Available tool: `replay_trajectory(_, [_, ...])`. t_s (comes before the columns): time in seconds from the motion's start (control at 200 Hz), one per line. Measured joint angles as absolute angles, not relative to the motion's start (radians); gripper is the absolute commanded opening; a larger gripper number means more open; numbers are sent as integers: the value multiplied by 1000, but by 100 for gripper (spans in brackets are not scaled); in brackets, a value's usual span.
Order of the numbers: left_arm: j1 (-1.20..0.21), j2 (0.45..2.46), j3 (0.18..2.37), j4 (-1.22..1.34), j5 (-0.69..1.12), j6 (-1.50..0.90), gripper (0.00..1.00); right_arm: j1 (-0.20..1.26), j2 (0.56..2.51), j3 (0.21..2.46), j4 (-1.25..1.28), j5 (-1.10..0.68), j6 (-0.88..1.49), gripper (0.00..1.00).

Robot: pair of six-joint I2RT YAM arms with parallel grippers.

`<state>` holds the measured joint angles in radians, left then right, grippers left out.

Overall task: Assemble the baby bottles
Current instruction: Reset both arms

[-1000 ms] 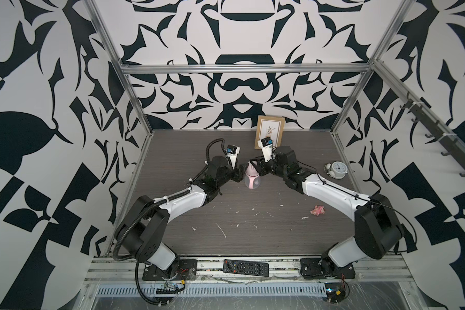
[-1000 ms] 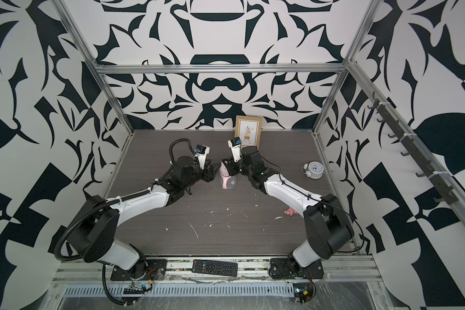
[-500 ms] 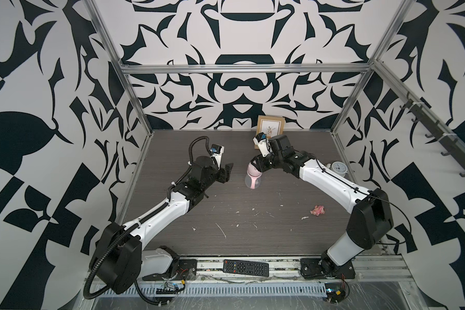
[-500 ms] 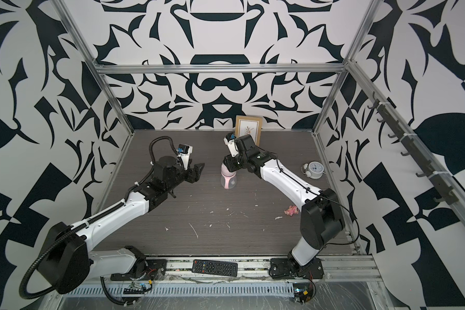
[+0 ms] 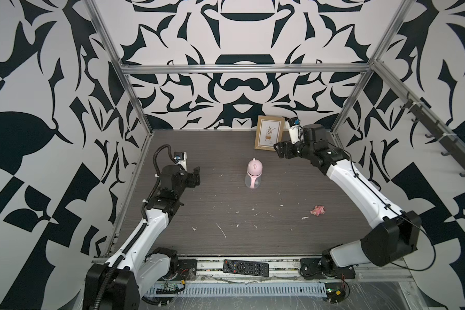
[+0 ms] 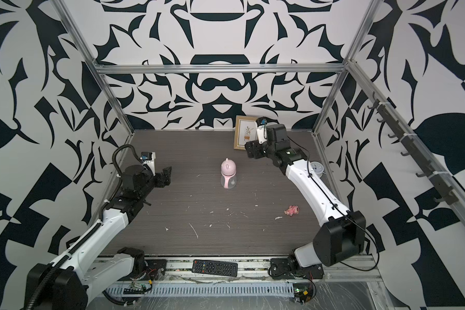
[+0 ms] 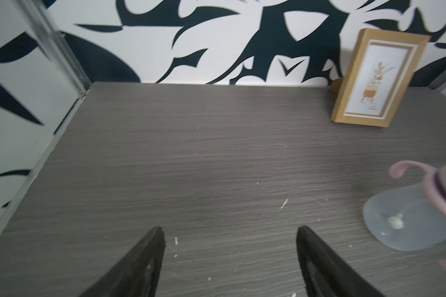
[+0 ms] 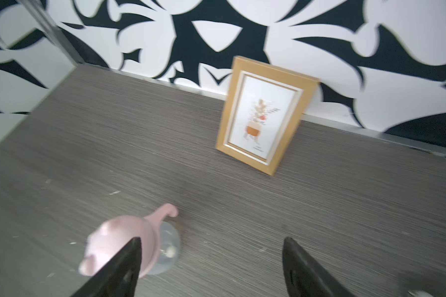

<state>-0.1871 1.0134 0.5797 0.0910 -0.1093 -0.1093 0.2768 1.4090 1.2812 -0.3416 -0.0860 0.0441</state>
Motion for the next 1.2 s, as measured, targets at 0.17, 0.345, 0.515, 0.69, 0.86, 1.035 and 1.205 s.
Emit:
replay_trajectory(0.17, [-95, 1058, 453, 188, -118, -105, 96, 146, 1346, 950, -115, 0, 49, 96])
replay_trajectory(0.345, [-78, 1184, 360, 385, -135, -105, 97, 84, 1394, 669, 126, 98, 50, 99])
replay_trajectory(0.515, [-73, 1295, 336, 542, -135, -108, 99, 83, 1426, 535, 307, 132, 40, 99])
replay_trajectory(0.69, [-65, 1369, 403, 558, -134, -111, 99, 78, 1464, 508, 495, 138, 25, 99])
replay_trajectory(0.86, [-65, 1364, 402, 583, -132, -111, 99, 78, 1561, 304, 829, 131, 19, 100])
replay_trajectory(1.035, [-65, 1354, 384, 611, -118, -107, 99, 75, 1576, 286, 883, 138, 20, 99])
replay_trajectory(1.205, [-65, 1335, 364, 641, -80, -109, 99, 75, 1576, 327, 904, 147, 19, 100])
